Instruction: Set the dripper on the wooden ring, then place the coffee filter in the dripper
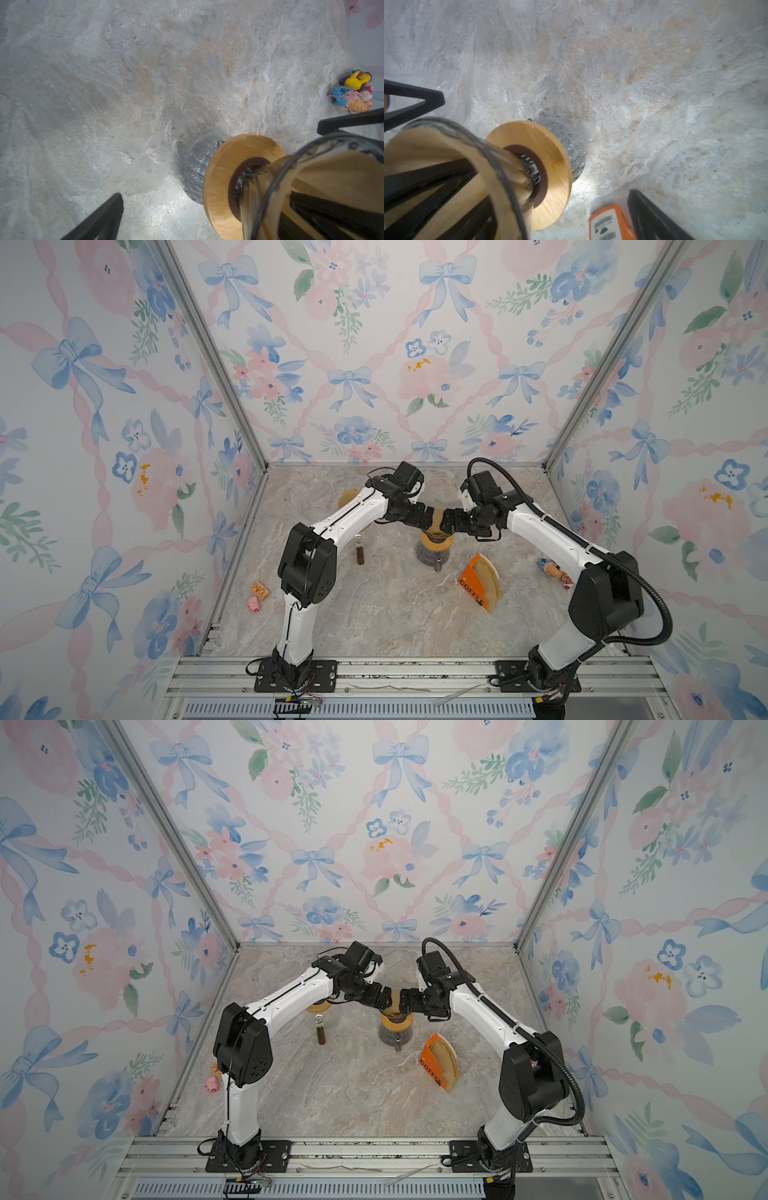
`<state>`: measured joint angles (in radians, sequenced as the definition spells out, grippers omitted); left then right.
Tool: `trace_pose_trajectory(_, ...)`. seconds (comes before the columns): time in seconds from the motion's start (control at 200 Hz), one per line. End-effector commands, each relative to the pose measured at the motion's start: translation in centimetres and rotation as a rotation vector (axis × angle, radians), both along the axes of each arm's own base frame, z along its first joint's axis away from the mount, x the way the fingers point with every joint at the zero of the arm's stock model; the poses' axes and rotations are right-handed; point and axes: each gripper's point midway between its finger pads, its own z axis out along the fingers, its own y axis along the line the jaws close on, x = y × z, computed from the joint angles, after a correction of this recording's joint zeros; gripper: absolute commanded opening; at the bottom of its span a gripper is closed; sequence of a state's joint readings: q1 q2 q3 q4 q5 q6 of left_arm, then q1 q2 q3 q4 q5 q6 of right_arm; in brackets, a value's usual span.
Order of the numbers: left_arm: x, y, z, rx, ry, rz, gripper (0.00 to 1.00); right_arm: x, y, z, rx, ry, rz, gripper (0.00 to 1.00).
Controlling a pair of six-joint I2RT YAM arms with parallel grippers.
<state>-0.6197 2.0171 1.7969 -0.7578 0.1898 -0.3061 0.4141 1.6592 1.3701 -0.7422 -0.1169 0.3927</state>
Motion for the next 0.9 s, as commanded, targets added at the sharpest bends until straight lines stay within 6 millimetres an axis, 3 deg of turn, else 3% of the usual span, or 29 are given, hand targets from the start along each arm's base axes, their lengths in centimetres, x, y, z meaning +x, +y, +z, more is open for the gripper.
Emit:
trace_pose_trajectory(0.0, -0.5, 0.3, 1.6, 0.0, -0.035, -0.012, 0.98, -0.5, -1.6, -1.9, -0.089, 0.042, -0.025, 0.96)
trace_pose_trajectory(0.195, -0.5, 0.4, 1.6, 0.018, -0.05, -0.006, 0.98, -0.7, -1.4, -1.6, -0.07, 0.048, -0.024, 0.96)
trace_pose_trajectory(0.44, -0.6, 0.2, 1.4, 0.017, -0.045, -0.011, 0.98, 0.5, 0.4, 1.5, 0.106, -0.016, -0.011, 0.96)
trace_pose_trajectory(0.575, -0.6, 0.1, 1.5, 0.01, -0.044, -0.014, 0.98, 0.6, 0.8, 1.5, 0.113, -0.009, 0.005, 0.96)
trace_pose_trajectory(0.61, -0.6, 0.1, 1.6, 0.01, -0.046, -0.014, 0.98, 0.8, 0.8, 0.3, 0.101, 0.017, 0.005, 0.96)
trace_pose_trajectory(0.895, -0.6, 0.0, 1.6, 0.004, -0.042, -0.017, 0.98, 0.3, 0.5, -1.8, 0.012, 0.052, 0.017, 0.96)
